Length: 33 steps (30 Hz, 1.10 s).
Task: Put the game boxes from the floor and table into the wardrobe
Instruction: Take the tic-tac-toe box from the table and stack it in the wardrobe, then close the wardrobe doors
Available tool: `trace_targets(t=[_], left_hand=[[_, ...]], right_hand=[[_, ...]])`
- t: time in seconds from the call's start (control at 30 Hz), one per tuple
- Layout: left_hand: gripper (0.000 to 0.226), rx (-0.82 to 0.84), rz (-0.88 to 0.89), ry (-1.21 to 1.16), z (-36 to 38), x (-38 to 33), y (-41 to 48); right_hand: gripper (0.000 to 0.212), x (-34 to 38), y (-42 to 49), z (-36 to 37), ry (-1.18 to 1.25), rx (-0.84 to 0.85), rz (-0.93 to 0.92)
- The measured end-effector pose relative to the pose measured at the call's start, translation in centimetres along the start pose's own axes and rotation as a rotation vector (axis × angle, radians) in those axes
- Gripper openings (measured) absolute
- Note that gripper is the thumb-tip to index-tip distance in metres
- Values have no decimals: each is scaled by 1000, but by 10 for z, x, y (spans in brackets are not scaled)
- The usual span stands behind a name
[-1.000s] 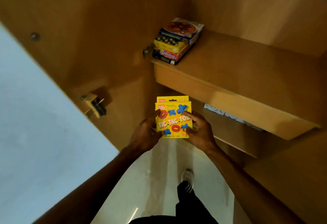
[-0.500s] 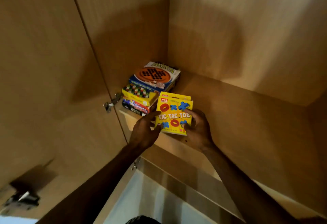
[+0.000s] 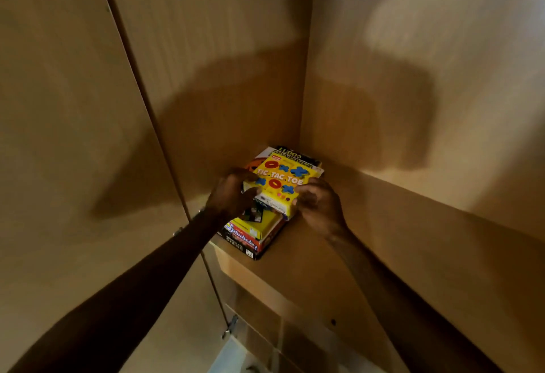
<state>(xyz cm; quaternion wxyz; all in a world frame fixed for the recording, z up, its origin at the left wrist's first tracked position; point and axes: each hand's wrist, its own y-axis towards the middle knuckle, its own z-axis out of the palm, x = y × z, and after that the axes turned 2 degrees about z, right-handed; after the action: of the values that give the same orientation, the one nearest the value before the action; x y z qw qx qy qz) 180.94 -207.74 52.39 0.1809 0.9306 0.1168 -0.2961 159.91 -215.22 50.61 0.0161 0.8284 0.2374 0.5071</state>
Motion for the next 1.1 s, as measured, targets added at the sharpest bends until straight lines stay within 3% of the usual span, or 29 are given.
trace_targets(t=[0.1,0.17,0.27,0.5,0.63,0.8,0.93,1.1], left_hand=[[29,-69,65,185,-1,3,1],[40,-53,97,246,0,4,-4],[59,-40,78,243,0,11,-10],[72,15,37,202,0,20,-14],[63,-19,3,151,-1,13,-22],[48,-188,-56,9,4,-8,-59],[38,-192,-140,-200,13,-18,-98],[33,-207,-237,-409,22,-41,-158]], right_hand=[[32,1,12,11,-52,84,-22],[36,5,18,19,-47,137,-24],[41,11,26,29,-70,188,-48],[49,14,31,38,-121,249,-52],[54,15,24,30,-74,285,-60],[44,20,-8,13,83,121,-88],[38,20,-50,-2,236,99,1],[34,13,-116,-12,253,114,133]])
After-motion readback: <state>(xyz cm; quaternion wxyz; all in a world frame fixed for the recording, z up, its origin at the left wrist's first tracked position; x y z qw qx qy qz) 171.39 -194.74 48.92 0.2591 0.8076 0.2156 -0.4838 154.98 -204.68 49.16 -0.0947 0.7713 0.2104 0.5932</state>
